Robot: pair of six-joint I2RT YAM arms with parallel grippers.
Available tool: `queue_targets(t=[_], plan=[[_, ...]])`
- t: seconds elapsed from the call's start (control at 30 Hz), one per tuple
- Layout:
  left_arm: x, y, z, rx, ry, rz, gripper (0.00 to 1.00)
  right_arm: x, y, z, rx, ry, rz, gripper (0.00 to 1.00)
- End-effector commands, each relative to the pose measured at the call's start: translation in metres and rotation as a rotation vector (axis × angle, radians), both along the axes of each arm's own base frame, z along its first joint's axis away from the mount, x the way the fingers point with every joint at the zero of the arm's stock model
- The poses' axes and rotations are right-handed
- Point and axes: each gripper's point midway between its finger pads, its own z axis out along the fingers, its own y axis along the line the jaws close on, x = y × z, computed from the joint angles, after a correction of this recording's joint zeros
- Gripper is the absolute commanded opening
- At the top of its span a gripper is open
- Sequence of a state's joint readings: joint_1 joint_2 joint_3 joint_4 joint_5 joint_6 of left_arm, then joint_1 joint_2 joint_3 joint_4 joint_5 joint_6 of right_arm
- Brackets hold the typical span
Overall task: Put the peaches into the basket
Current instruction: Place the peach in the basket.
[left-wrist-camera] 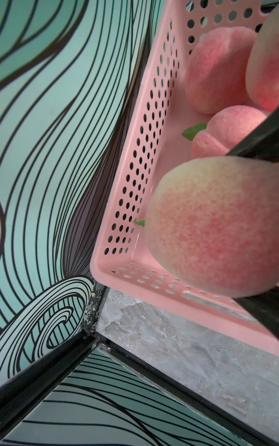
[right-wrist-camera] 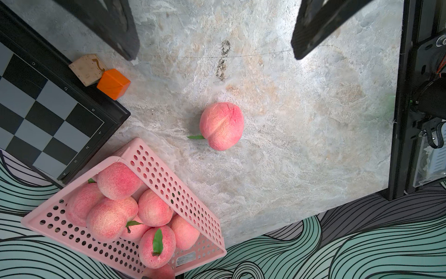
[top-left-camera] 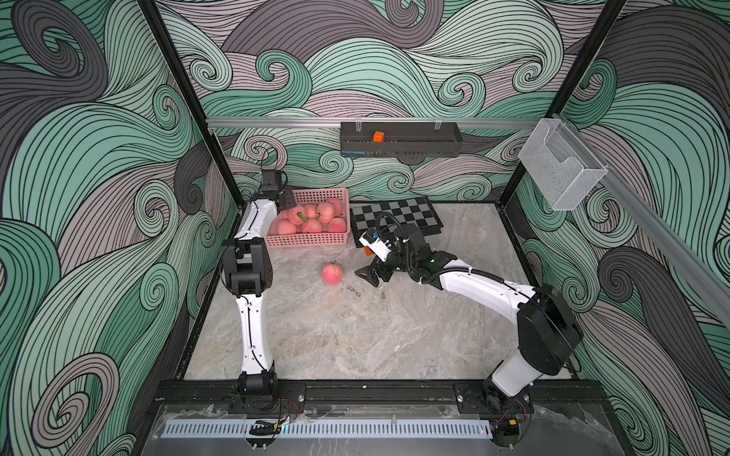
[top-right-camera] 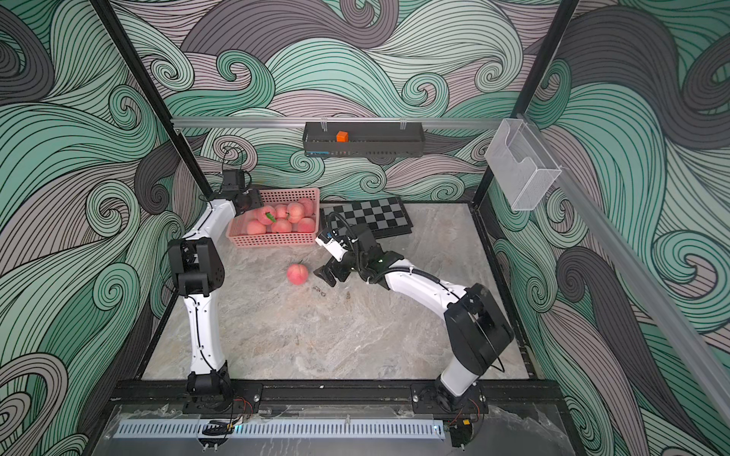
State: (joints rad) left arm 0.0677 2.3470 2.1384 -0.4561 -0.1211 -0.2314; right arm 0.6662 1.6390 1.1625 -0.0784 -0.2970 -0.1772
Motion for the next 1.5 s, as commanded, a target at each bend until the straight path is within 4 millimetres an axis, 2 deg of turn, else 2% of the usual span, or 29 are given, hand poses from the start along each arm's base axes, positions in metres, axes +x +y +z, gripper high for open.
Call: queue_targets(t=[0.0,0.13,0.57,0.73,0.87,1.17,1.33,1.47], plan=[[0.015,0.015,0.008,-0.006,-0.06,0.035,0.63,0.005,0.005,0.006,0.002,-0.03,0.03,0.99],[0.021,0.021,0.001,-0.026,-0.065,0.05,0.63,0.006,0.005,0.005,0.003,-0.027,0.032,0.99],[0.031,0.02,-0.019,-0.028,-0.054,0.035,0.65,0.01,0.007,-0.003,0.002,-0.011,0.038,0.99],[0.032,0.019,-0.021,-0.036,-0.054,0.027,0.73,0.01,0.008,-0.003,0.004,-0.008,0.039,0.99],[0.032,0.016,-0.019,-0.051,-0.058,0.016,0.77,0.01,0.006,-0.002,0.004,-0.009,0.035,0.99],[0.027,0.011,0.012,-0.053,-0.107,-0.017,0.98,0.008,0.005,0.003,0.011,-0.018,0.037,0.99],[0.017,0.008,0.035,-0.053,-0.131,-0.027,0.99,0.007,0.005,0.006,0.017,-0.021,0.036,0.99],[-0.004,0.007,0.051,-0.046,-0.128,-0.02,0.99,0.005,0.007,0.009,0.028,-0.018,0.04,0.99]])
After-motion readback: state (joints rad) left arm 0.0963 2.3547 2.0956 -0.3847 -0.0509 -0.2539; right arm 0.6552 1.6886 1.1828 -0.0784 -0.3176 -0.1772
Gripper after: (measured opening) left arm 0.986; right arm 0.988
